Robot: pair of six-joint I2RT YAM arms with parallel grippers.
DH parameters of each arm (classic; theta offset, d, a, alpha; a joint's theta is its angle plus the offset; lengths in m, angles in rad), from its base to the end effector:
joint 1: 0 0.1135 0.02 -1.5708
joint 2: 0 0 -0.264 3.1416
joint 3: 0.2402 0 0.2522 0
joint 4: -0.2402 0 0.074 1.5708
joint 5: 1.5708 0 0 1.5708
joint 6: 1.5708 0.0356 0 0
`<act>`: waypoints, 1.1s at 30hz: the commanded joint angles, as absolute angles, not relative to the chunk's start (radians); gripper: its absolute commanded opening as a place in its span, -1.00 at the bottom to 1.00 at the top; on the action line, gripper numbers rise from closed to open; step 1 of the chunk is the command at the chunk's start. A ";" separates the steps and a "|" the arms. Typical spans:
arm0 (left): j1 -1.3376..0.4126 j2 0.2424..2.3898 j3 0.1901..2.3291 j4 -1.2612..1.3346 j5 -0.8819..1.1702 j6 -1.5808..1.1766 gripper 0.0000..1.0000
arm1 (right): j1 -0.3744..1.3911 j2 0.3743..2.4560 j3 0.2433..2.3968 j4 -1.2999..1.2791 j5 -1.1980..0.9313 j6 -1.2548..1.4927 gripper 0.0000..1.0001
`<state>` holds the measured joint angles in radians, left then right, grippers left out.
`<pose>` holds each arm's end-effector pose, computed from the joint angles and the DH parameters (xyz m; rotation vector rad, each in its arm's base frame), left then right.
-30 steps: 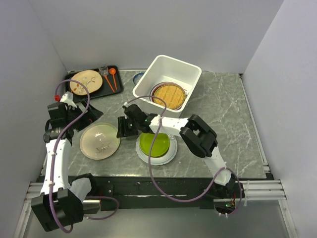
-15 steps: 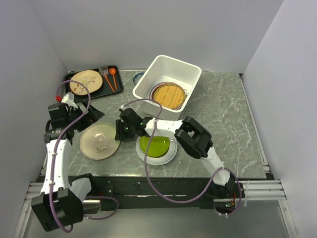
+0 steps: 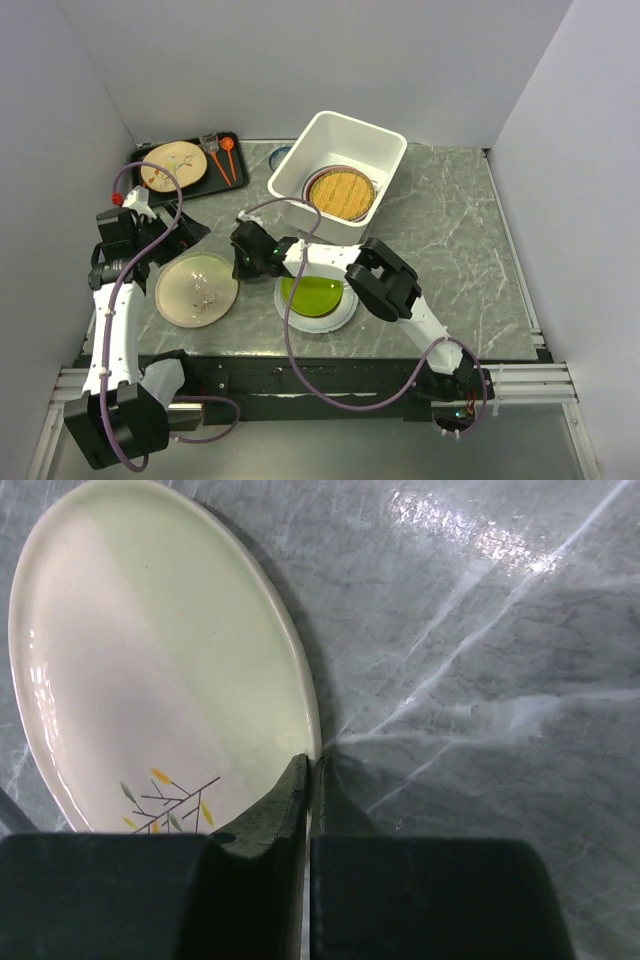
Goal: Place the plates into the plastic bin on the countertop
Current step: Pick up the plate at the center of the board.
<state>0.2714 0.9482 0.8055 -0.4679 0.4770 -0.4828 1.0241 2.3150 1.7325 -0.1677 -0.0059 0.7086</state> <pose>0.2005 0.0388 0.2920 -0.5401 2.1051 -0.6397 0.2684 0.4414 0.1483 -0.3941 2.4572 0.8296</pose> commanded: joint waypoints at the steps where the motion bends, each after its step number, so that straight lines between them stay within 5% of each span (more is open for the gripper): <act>1: 0.272 0.925 0.802 -0.431 0.474 -0.471 0.99 | 1.014 2.226 1.668 -0.281 0.100 0.650 -1.00; 18: 0.052 0.862 0.545 -0.218 0.373 -0.753 0.88 | 0.989 1.985 1.562 -0.337 0.193 0.614 -1.00; 26: 0.006 0.917 0.454 -0.109 0.293 -0.816 0.46 | 0.977 1.892 1.503 -0.374 0.250 0.615 -1.00; 29: 0.005 0.933 0.437 -0.091 0.281 -0.816 0.16 | 0.962 1.844 1.450 -0.368 0.256 0.623 -1.00; 33: 0.005 0.945 0.417 -0.080 0.258 -0.819 -0.59 | 0.954 1.789 1.396 -0.367 0.262 0.629 -1.00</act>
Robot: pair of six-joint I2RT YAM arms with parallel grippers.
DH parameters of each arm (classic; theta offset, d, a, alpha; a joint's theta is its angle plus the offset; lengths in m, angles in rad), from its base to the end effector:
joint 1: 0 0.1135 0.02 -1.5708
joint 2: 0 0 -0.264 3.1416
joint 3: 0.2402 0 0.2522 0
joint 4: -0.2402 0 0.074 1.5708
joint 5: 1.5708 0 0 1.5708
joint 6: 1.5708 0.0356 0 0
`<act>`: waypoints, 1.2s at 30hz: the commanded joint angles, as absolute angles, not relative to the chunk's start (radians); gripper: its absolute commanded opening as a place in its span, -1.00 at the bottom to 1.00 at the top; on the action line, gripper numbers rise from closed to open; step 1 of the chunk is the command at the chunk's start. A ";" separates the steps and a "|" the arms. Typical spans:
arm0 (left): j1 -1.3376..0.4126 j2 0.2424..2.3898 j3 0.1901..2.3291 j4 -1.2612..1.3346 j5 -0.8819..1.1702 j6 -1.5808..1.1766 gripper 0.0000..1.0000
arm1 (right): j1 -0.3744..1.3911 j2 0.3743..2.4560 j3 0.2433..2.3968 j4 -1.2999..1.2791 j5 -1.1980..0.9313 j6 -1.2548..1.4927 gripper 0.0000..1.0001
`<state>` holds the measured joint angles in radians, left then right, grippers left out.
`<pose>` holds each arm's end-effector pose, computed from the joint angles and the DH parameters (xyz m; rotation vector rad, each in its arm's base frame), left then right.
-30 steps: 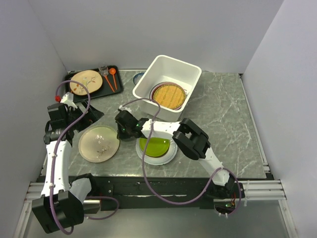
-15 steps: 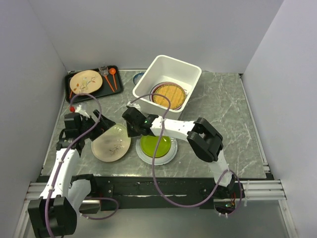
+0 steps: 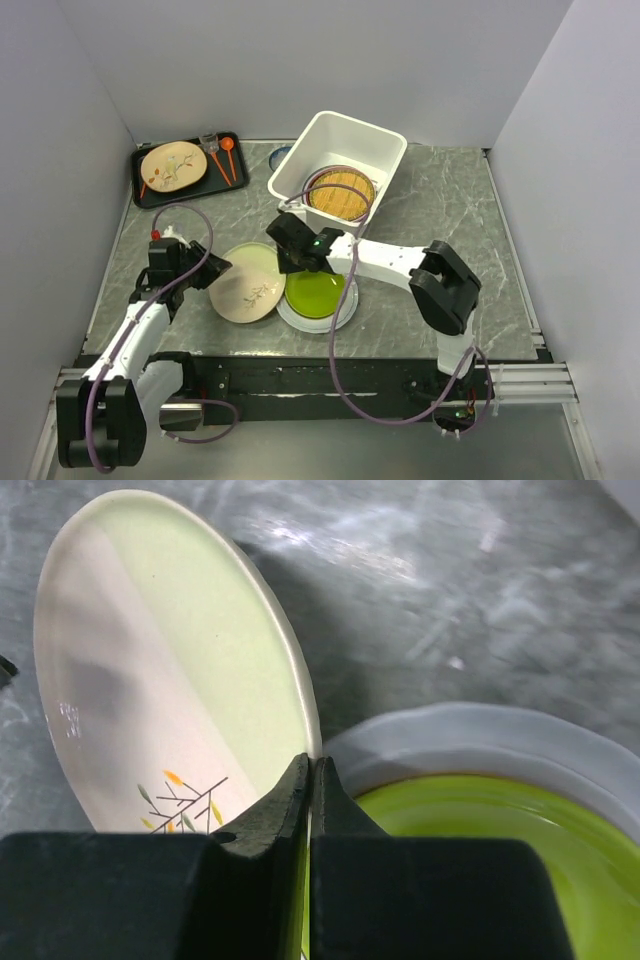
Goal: Place the plates into the plastic bin on the countertop
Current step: Pick up the plate at the center of the board.
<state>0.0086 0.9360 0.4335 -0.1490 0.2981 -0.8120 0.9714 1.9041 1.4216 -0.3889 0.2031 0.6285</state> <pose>0.1930 -0.0088 0.1952 -0.7586 2.1714 -0.7610 0.2436 0.3438 0.2192 -0.3315 2.4532 0.4715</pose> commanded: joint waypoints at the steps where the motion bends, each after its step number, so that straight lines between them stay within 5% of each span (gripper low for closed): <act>1: 0.006 0.951 0.414 -0.078 0.252 -0.819 -0.71 | 0.956 1.773 1.387 -0.368 0.265 0.630 -1.00; 4: 0.005 0.969 0.405 -0.075 0.236 -0.811 -0.99 | 0.954 1.746 1.368 -0.376 0.270 0.635 -1.00; 25: -0.094 1.198 0.344 0.063 0.241 -0.807 -0.99 | 0.910 1.664 1.216 -0.262 0.137 0.661 -1.00; 28: -0.095 1.201 0.351 0.058 0.239 -0.805 -0.99 | 0.910 1.666 1.204 -0.238 0.098 0.663 -0.86; 32: -0.098 1.223 0.353 0.074 0.252 -0.802 -0.99 | 0.908 1.677 1.190 -0.224 0.080 0.669 -0.31; 36: -0.104 1.238 0.360 0.078 0.252 -0.802 -0.99 | 0.900 1.680 1.166 -0.186 0.037 0.683 -0.13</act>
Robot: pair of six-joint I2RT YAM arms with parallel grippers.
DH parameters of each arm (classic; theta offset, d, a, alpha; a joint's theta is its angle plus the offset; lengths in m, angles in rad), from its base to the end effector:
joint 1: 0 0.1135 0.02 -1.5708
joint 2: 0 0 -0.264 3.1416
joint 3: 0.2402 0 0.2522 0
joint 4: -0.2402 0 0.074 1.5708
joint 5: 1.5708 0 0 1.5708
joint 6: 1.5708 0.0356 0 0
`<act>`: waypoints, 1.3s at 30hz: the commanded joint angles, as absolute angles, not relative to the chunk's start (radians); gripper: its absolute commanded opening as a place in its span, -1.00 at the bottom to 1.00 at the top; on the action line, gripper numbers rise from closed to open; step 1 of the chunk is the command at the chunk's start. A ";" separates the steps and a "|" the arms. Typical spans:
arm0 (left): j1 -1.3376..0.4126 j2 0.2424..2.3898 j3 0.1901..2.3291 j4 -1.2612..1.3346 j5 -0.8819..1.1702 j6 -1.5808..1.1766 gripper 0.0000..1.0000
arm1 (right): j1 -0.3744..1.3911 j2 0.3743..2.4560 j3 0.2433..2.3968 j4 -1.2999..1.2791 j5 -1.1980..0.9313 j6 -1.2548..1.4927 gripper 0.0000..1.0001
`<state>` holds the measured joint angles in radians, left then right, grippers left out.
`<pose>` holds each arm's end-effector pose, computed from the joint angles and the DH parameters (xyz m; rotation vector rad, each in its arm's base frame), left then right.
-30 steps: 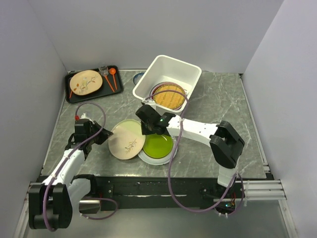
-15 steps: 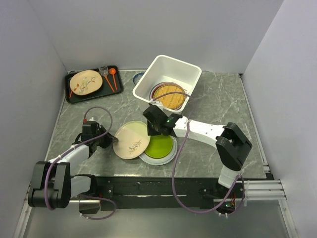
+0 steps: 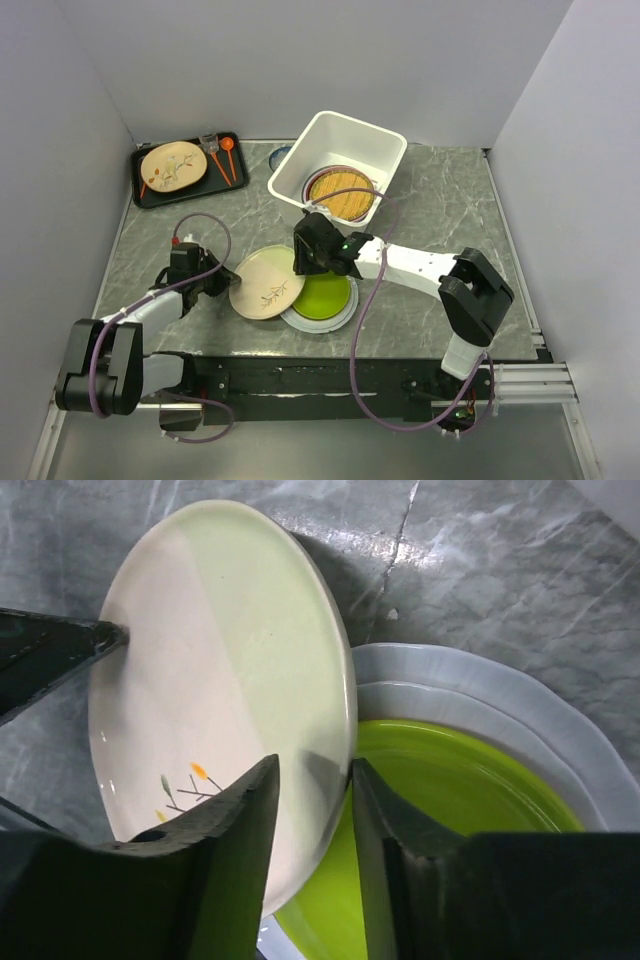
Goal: Place the plates into the plastic bin on the countertop
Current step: Pick up the plate at the center of the board.
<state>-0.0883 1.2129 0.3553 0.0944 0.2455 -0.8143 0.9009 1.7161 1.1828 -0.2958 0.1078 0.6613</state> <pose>0.2100 -0.0273 0.1397 -0.7402 2.3080 -0.7198 0.2350 0.2905 0.2212 -0.2447 2.4683 0.5839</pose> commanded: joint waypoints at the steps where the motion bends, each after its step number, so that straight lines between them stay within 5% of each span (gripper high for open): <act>1: -0.104 1.242 0.364 0.078 0.255 -0.801 -0.99 | 0.899 1.680 1.160 -0.178 0.025 0.684 -0.12; 29: -0.110 1.180 0.342 0.071 0.250 -0.792 -0.99 | 0.862 1.689 0.905 0.170 -0.253 0.877 -0.18; 33: -0.114 1.181 0.347 0.066 0.250 -0.787 -0.99 | 0.861 1.704 0.874 0.239 -0.267 0.900 -0.78; 39: -0.115 1.170 0.345 0.063 0.250 -0.781 -0.99 | 0.859 1.694 0.845 0.273 -0.244 0.920 -1.00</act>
